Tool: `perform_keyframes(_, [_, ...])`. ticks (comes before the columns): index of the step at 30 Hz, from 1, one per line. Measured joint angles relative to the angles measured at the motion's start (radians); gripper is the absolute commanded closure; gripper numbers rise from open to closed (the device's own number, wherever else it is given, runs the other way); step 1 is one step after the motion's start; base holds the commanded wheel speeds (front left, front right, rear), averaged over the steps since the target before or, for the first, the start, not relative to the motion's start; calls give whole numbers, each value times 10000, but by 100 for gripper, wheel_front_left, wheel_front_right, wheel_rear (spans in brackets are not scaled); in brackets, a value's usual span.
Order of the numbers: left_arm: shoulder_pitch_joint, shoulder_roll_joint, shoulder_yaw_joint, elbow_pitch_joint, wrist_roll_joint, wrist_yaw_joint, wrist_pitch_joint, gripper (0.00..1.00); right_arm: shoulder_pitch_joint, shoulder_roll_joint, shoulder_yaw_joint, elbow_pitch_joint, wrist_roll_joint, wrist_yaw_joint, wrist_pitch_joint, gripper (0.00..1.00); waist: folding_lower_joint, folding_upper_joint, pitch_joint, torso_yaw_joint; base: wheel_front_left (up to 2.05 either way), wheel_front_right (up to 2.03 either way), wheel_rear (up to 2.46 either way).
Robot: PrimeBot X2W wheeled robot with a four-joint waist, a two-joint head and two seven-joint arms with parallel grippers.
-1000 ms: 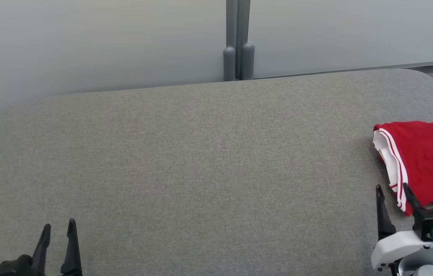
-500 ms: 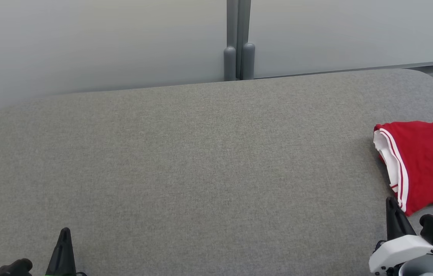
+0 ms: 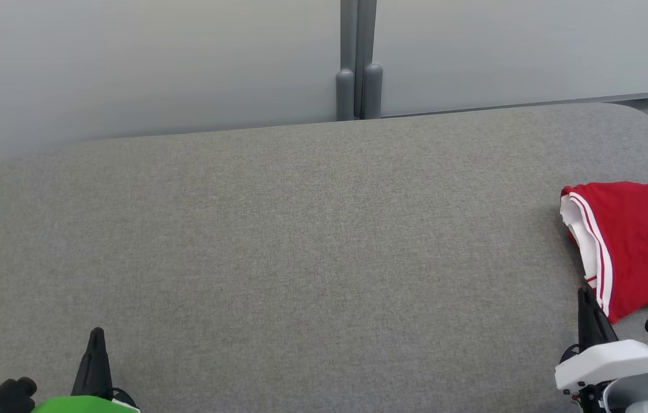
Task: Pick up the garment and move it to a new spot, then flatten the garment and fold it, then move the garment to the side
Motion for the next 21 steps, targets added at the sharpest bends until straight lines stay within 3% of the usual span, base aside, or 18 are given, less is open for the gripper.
perform_keyframes(21, [-477, -169, 119, -113, -2617, 0, 748, 100, -236, -75, 182, -215, 3636, -4, 798, 100, 0, 0, 13, 37, 0, 0, 0])
